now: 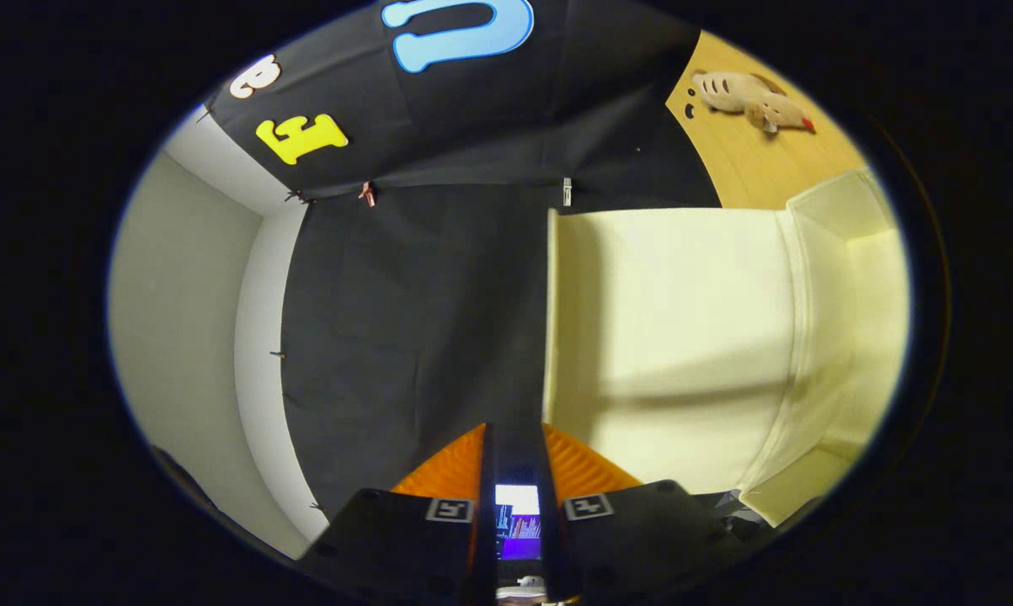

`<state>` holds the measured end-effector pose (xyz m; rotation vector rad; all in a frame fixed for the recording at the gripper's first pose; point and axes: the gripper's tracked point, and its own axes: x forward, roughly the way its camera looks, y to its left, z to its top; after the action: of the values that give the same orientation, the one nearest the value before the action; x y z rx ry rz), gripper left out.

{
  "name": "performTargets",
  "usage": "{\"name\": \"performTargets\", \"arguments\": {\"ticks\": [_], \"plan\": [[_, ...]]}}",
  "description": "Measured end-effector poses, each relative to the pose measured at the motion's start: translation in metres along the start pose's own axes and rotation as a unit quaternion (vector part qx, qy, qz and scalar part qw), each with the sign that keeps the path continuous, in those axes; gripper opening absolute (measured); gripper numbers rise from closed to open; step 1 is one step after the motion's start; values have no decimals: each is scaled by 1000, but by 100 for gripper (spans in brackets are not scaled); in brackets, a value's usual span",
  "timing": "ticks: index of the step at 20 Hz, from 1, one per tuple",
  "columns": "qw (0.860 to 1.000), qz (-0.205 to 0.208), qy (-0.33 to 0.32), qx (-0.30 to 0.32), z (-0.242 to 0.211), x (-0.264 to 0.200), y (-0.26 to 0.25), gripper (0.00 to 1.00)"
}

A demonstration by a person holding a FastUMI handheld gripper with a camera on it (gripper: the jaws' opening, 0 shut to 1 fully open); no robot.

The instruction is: Open the storage box then place both shoes into the box .Put the left shoe in first, then the right shoe, with the right side of both shoes facing outward in a uniform manner.

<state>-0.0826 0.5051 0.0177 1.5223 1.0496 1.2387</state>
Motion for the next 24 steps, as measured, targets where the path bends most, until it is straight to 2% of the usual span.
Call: {"name": "performTargets", "arguments": {"ticks": [4, 7, 9, 10, 15, 18, 21, 24], "plan": [[1000, -7, 3, -6, -4, 1, -1, 59], [1000, -11, -5, -27, -4, -8, 0, 63], [999, -17, -5, -48, -8, -18, 0, 79], [998, -23, -6, -61, -9, -26, -1, 94], [986, -82, -43, -142, 11, -77, -11, 96], [959, -151, -66, -233, 26, -121, -26, 96], [916, -225, -92, -319, 44, -171, -36, 96], [867, -312, -123, -367, 65, -235, -56, 97]]}}
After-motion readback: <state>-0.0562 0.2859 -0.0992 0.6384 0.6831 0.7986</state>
